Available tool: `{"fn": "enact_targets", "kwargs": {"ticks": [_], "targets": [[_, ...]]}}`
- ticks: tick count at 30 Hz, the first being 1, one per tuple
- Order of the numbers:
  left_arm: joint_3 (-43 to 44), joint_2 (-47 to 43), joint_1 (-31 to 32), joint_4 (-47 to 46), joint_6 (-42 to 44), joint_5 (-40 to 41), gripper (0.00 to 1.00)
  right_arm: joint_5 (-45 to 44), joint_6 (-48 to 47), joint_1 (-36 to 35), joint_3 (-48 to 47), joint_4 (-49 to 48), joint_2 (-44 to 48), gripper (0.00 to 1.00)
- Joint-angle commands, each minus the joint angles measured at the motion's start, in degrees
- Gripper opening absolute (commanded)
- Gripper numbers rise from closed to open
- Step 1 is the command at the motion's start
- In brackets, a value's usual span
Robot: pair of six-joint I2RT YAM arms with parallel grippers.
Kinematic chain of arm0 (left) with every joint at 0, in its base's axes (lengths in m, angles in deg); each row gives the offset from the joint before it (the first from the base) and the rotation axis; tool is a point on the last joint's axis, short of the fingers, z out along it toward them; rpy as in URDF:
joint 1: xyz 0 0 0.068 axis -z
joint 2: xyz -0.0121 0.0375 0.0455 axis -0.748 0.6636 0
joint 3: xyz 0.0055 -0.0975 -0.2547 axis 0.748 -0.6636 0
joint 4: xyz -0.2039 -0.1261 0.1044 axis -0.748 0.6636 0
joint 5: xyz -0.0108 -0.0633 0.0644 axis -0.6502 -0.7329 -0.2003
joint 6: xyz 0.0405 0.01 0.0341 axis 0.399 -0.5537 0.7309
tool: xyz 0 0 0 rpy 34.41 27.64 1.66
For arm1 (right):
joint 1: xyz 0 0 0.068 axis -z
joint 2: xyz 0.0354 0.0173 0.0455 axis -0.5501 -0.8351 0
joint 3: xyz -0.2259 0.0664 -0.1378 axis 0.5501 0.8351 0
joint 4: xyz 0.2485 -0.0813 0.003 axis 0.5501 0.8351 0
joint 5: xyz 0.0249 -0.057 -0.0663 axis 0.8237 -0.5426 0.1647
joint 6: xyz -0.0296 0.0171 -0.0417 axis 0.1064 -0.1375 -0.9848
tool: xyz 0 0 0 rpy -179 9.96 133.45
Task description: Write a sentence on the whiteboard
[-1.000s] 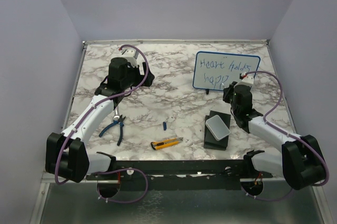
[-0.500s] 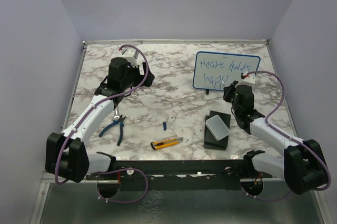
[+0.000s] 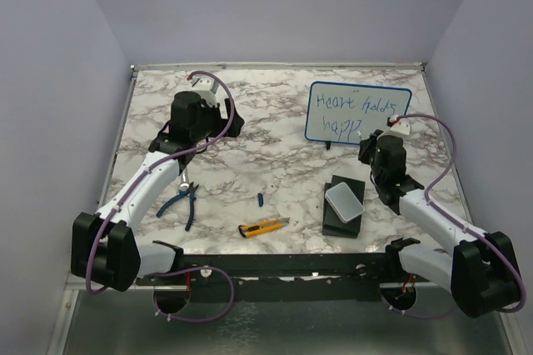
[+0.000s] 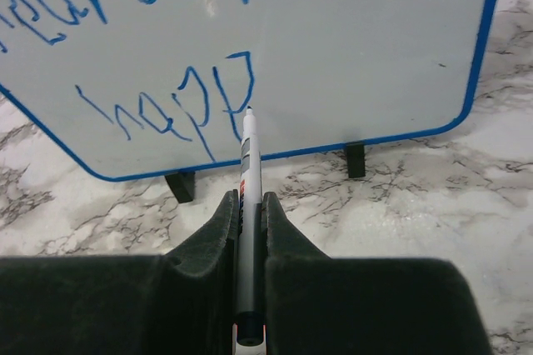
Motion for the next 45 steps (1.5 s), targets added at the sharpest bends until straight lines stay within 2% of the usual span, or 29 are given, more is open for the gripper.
{"fn": "enact_targets", "kwargs": {"ticks": [1, 8, 17, 29, 45], "targets": [[-0.9, -1.7, -0.3, -0.9, 0.1, 0.4, 0.88, 0.6, 1.4, 3.1, -1.1, 2.7, 2.2, 0.01], [-1.0, -1.4, -0.3, -1.0, 0.0, 0.1, 0.88, 3.7, 1.5, 5.9, 0.2, 2.4, 4.5, 0.01], [-1.0, -1.7, -0.3, -1.1, 0.1, 0.3, 0.88, 5.8, 1.7, 6.1, -0.1, -0.5, 2.2, 0.01], [-1.0, -1.6, -0.3, -1.0, 0.3, 0.5, 0.87, 4.2, 1.1, 6.1, -0.5, -4.1, -2.1, 0.01], [-1.0, -1.5, -0.3, -1.0, 0.3, 0.3, 0.87, 4.8, 3.5, 6.1, 1.6, -2.4, -3.7, 0.01]]}}
